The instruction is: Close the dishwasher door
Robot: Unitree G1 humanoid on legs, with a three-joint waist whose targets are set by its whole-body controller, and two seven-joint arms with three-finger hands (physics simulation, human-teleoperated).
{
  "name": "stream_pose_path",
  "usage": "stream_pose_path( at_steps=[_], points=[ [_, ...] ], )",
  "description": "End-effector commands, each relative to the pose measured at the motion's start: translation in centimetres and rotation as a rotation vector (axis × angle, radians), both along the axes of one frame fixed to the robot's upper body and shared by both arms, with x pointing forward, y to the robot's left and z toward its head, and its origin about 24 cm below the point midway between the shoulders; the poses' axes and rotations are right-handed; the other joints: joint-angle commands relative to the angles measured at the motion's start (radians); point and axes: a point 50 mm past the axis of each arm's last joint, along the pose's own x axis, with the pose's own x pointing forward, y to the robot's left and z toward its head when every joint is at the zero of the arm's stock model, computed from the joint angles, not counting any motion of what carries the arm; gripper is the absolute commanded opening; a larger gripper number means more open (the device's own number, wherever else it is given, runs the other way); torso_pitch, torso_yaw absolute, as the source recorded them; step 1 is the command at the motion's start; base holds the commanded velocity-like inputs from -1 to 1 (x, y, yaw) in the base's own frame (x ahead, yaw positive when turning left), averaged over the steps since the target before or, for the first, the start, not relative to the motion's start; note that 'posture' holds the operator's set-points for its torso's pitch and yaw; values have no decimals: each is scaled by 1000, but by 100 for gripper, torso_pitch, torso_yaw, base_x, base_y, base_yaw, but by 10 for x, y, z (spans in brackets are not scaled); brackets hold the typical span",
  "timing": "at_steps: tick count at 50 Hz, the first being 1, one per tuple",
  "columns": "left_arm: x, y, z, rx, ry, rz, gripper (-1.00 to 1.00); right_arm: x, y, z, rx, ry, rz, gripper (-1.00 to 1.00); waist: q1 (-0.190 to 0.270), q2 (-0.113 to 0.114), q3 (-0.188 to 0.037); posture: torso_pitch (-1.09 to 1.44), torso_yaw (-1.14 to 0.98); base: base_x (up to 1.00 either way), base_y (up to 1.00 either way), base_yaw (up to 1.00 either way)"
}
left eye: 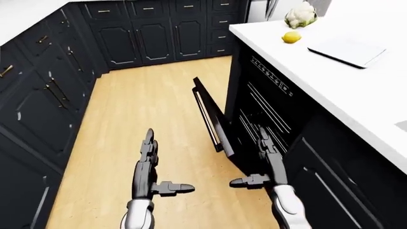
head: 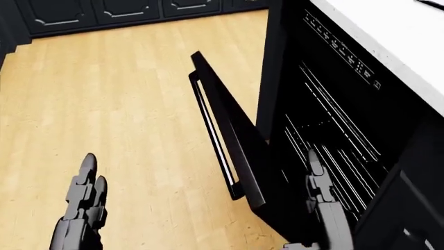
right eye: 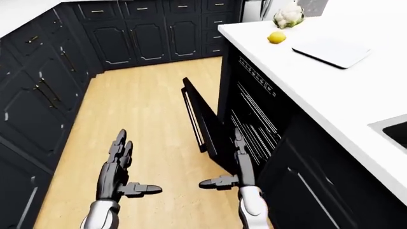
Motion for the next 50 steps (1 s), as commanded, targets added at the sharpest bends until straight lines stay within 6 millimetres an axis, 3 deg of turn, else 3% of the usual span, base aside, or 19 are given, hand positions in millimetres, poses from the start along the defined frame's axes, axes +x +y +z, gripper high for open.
stream_pose_path(
  at_steps=[1, 6, 8, 9, 11, 12, 15, 19, 21, 22, 23, 24, 25, 27, 38, 39, 47, 49, 50],
  points=[
    [2, 6, 20, 11, -107, 22, 100, 4, 8, 19, 11, -101, 33, 100, 7, 7, -12, 0, 0, 0, -28, 0],
    [3, 6, 21, 9, -108, 23, 100, 5, 8, 19, 10, -101, 32, 100, 12, 57, 4, 0, 0, 0, -28, 0],
    [2, 6, 21, 8, -108, 23, 100, 4, 8, 20, 10, -102, 32, 100, 12, 89, 3, 0, 0, 0, -27, 0],
    [2, 6, 21, 9, -108, 23, 100, 4, 8, 20, 10, -102, 32, 100, 13, 115, -6, 0, 0, 0, -28, 0],
    [2, 6, 21, 9, -108, 23, 100, 3, 7, 20, 10, -103, 32, 100, 25, 86, -1, 0, 0, 0, -28, 0],
    [1, 7, 22, 8, -108, 24, 100, 3, 8, 20, 10, -102, 32, 100, 18, 95, 1, 0, 0, 0, -28, 0],
    [1, 6, 21, 9, -108, 24, 100, 2, 7, 20, 11, -102, 32, 100, 19, 86, -13, 0, 0, 0, -28, 0],
    [1, 7, 22, 7, -109, 25, 100, 3, 7, 20, 10, -101, 33, 100, 23, 53, -5, 0, 0, 0, -36, 0],
    [1, 6, 22, 8, -109, 24, 100, 3, 7, 20, 9, -101, 33, 100, 24, 21, -9, 0, 0, 0, -37, 0],
    [1, 6, 22, 8, -109, 24, 100, 3, 7, 20, 9, -101, 32, 100, 23, -5, -14, 0, 0, 0, -38, 0],
    [1, 6, 22, 8, -109, 24, 100, 3, 7, 20, 8, -100, 32, 100, 19, -48, -28, 0, 0, 0, -38, 0],
    [1, 6, 22, 8, -109, 24, 100, 3, 7, 20, 8, -100, 30, 100, 15, -43, -29, 0, 0, 0, -38, 0],
    [1, 6, 22, 9, -109, 23, 100, 4, 7, 19, 8, -93, 27, 100, 9, -15, 2, 0, 0, 0, 0, 0],
    [1, 6, 22, 11, -110, 22, 100, 5, 6, 19, 10, -88, 20, 100, 10, -30, -7, 0, 0, 0, 0, 0],
    [2, 6, 21, 15, -108, 21, 100, 5, 7, 19, 5, -96, 35, 100, -6, -6, -10, 0, 0, 0, 0, 0],
    [2, 5, 20, 15, -108, 20, 100, 4, 7, 19, 4, -95, 32, 100, -2, -4, -24, 0, 0, 0, 0, 9],
    [1, 5, 20, 15, -107, 20, 100, 5, 8, 18, 4, -91, 34, 100, 1, 53, -17, 0, 0, 0, 0, 34],
    [2, 6, 20, 14, -106, 22, 100, 4, 8, 18, 4, -91, 35, 100, -1, 83, -16, 0, 0, 0, 0, 45],
    [1, 5, 20, 14, -107, 21, 100, 4, 8, 18, 4, -92, 35, 100, 0, 112, -23, 0, 0, 0, 0, 45]
  ],
)
